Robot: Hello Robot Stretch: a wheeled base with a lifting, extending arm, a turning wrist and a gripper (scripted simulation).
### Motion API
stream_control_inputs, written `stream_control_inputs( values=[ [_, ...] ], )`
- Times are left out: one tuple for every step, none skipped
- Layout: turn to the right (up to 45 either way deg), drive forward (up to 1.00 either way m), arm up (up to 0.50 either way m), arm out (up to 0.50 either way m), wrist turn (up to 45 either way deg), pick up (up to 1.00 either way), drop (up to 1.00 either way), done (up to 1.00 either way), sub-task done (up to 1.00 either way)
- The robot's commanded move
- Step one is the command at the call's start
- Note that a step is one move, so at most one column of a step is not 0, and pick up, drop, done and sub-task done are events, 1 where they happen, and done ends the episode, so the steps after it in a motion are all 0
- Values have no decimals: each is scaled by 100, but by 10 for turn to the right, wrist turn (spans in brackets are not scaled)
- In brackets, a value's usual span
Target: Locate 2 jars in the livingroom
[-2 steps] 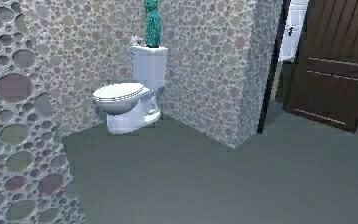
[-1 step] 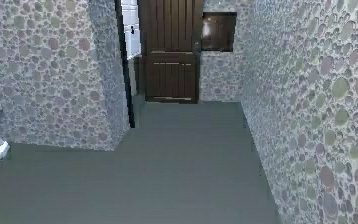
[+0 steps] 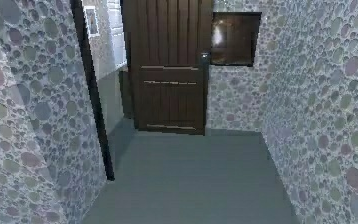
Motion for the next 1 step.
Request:
stream_control_inputs(
  values=[
    [0,100,0,0,0,0,0,0,0]
  ],
)
